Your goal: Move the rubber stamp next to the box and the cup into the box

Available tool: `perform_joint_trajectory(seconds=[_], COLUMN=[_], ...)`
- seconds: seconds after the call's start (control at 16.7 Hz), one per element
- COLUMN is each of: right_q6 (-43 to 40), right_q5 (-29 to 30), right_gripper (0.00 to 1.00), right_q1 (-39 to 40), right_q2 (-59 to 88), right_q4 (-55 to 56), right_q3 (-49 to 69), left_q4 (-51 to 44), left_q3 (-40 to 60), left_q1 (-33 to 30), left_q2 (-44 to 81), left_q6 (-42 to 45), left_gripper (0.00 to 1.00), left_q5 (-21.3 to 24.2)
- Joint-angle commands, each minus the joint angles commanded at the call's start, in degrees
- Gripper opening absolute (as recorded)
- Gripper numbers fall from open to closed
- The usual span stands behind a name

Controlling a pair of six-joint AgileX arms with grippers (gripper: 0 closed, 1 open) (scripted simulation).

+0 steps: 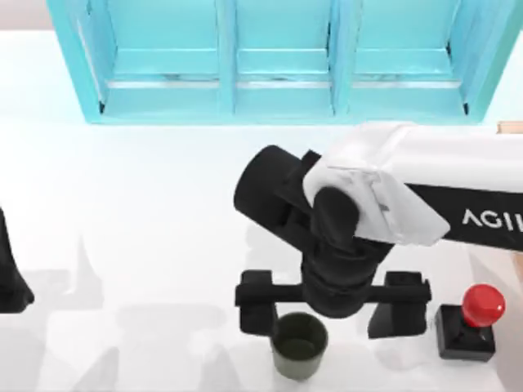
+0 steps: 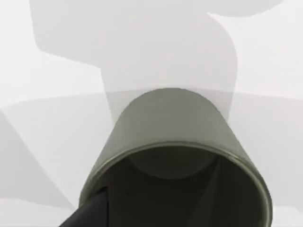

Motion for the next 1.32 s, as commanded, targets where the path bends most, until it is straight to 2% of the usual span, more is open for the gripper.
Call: perform_joint_trajectory(seconds=[0.18,0.42,1.2,1.32], right_q6=[0.15,0.18,0.18,0.18], right_q5=[0.01,0.01,0.01,0.01], right_gripper=[1.0,1.0,0.02,0.0], right_q1=[0.13,0.15,0.15,0.15], right_q2=[1.74,1.97,1.97,1.97], right_q4=[5.27,5.87,5.87,5.87], right_q3=[-3.85,-4.35,-4.35,-4.35], left_q4=[0.0,0.0,0.0,0.0], left_q3=[0.0,0.0,0.0,0.0], left_q1=[0.0,0.0,0.0,0.0], left_q2=[0.0,0.0,0.0,0.0], left_q6=[0.0,0.0,0.0,0.0], left_gripper=[1.0,1.0,1.0,1.0], left_q5=[0.0,0.0,0.0,0.0])
